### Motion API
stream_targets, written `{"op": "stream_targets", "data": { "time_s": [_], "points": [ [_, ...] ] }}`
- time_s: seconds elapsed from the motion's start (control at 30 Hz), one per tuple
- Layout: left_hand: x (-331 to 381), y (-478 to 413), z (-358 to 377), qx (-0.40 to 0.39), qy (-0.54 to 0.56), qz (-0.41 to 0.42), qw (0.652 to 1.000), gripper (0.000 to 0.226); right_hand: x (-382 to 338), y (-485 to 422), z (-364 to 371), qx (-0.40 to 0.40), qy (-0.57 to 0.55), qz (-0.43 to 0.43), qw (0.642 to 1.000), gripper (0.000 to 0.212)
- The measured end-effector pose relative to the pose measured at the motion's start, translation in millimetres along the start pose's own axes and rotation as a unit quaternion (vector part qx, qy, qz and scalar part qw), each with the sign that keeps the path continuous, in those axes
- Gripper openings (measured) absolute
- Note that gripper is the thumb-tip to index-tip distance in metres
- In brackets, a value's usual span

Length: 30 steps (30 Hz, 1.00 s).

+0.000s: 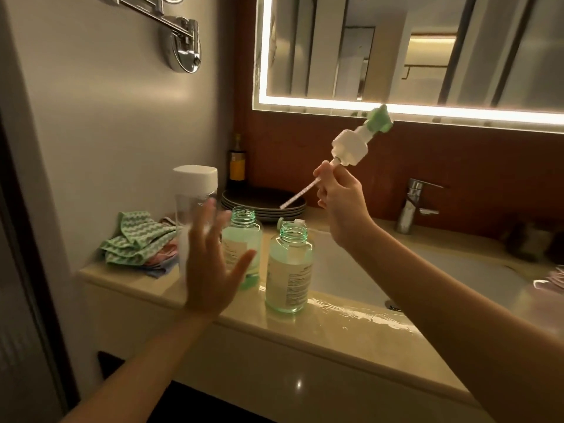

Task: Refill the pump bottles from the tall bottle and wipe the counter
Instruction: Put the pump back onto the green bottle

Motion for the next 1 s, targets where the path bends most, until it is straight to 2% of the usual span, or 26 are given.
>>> {"op": "stream_targets", "data": {
  "time_s": [0.07,0.13,0.23,0.3,0.43,0.5,0.57,0.77,0.9,1.0],
  "points": [
    [16.5,-1.1,16.2,-0.053,0.065,-0.009,0.996,0.062,3.6,-5.3,-1.0,0.013,0.025,-0.022,0.999,0.026],
    [28.7,0.9,31.7,-0.09,0.125,-0.076,0.985,0.07,10.7,-7.9,-3.4,0.023,0.079,-0.04,0.996,0.026],
    [39.9,6.7,49.8,-0.092,0.187,-0.167,0.964,0.086,19.4,-8.6,-9.2,0.023,0.139,-0.067,0.988,0.025],
    [45.1,10.1,56.8,-0.1,0.221,-0.203,0.949,0.097,22.2,-7.5,-11.3,0.005,0.182,-0.074,0.981,0.024],
    [48.1,14.4,63.1,-0.107,0.241,-0.235,0.936,0.086,34.4,-6.3,-10.0,-0.073,0.265,-0.045,0.96,0.019],
    [47.7,14.8,65.3,-0.104,0.24,-0.237,0.935,0.083,42.4,-5.9,-8.6,-0.083,0.257,-0.028,0.962,0.011],
    [47.5,15.4,66.6,-0.1,0.233,-0.233,0.939,0.081,48.3,-4.8,-6.6,-0.072,0.225,-0.023,0.971,0.012],
    [45.4,17.5,67.7,-0.09,0.211,-0.228,0.946,0.077,59.2,-1.3,-4.0,-0.077,0.068,0.028,0.994,0.009],
    [46.1,15.9,66.7,-0.092,0.21,-0.231,0.946,0.077,62.6,-4.8,-6.0,-0.063,0.038,0.03,0.997,0.041],
    [46.6,16.1,67.3,-0.096,0.212,-0.236,0.944,0.079,57.7,-7.2,-7.5,-0.093,0.057,0.014,0.994,0.065]
  ]
}}
Point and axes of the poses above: each hand's wrist, its own y-axis away from the middle knuckle, its own z-axis out of the palm, x = y × z, the point moved 1 cm from there along -y, towards the middle knuckle, and after that the axes turned 15 degrees about z, right-handed, at the moved point
